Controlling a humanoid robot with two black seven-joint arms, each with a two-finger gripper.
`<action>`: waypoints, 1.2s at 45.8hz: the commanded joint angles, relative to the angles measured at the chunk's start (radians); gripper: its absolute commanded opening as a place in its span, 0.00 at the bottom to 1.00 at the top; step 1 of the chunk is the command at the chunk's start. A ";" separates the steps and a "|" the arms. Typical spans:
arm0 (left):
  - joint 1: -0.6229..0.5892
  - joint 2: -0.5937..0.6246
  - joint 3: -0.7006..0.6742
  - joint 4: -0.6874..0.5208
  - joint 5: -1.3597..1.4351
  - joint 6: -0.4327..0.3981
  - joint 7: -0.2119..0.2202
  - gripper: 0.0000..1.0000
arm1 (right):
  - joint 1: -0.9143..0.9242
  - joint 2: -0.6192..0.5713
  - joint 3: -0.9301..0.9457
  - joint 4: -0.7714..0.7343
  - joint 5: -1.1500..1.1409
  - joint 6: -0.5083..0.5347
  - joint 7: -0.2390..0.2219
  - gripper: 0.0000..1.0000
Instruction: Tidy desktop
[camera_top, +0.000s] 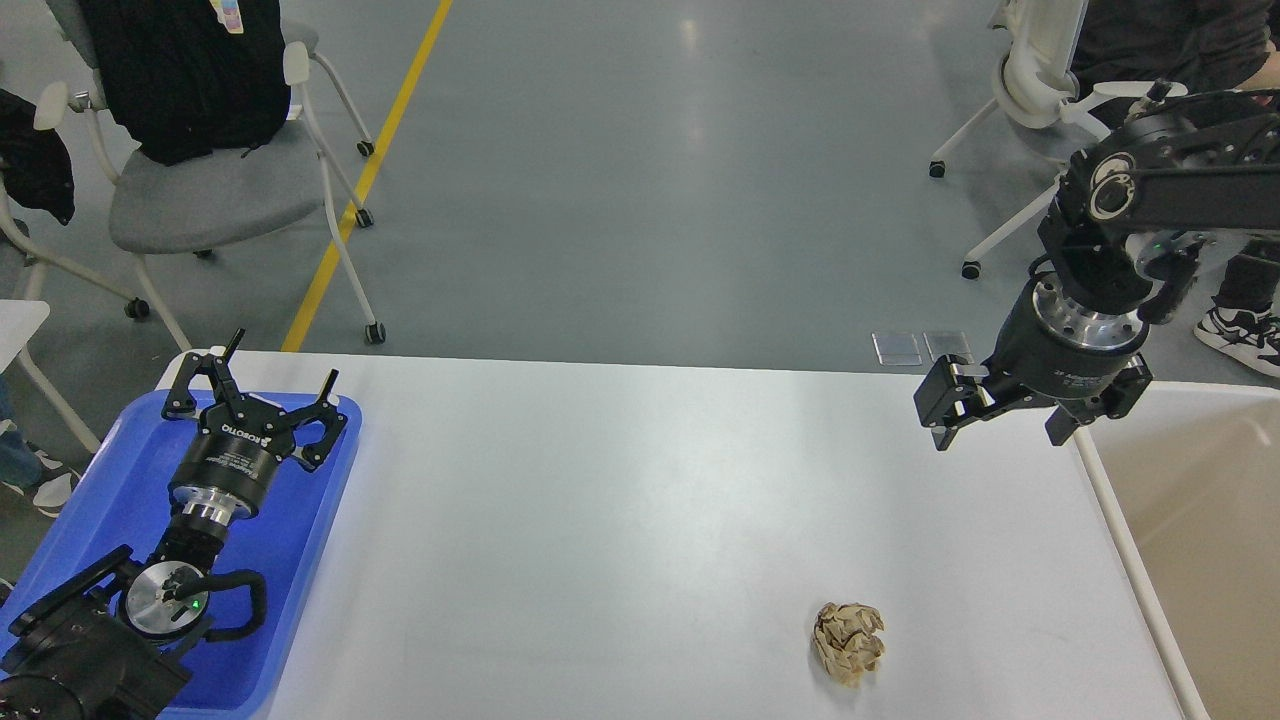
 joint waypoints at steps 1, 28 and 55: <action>-0.001 0.000 0.000 0.000 0.000 0.000 -0.001 0.99 | -0.008 0.000 -0.006 -0.020 -0.001 0.017 0.000 1.00; 0.001 0.000 0.000 0.000 0.000 0.000 -0.001 0.99 | -0.045 -0.006 0.018 -0.112 0.012 0.018 0.000 1.00; -0.001 0.000 0.000 0.000 0.000 0.000 0.000 0.99 | -0.175 0.151 0.080 -0.168 0.000 -0.066 0.009 1.00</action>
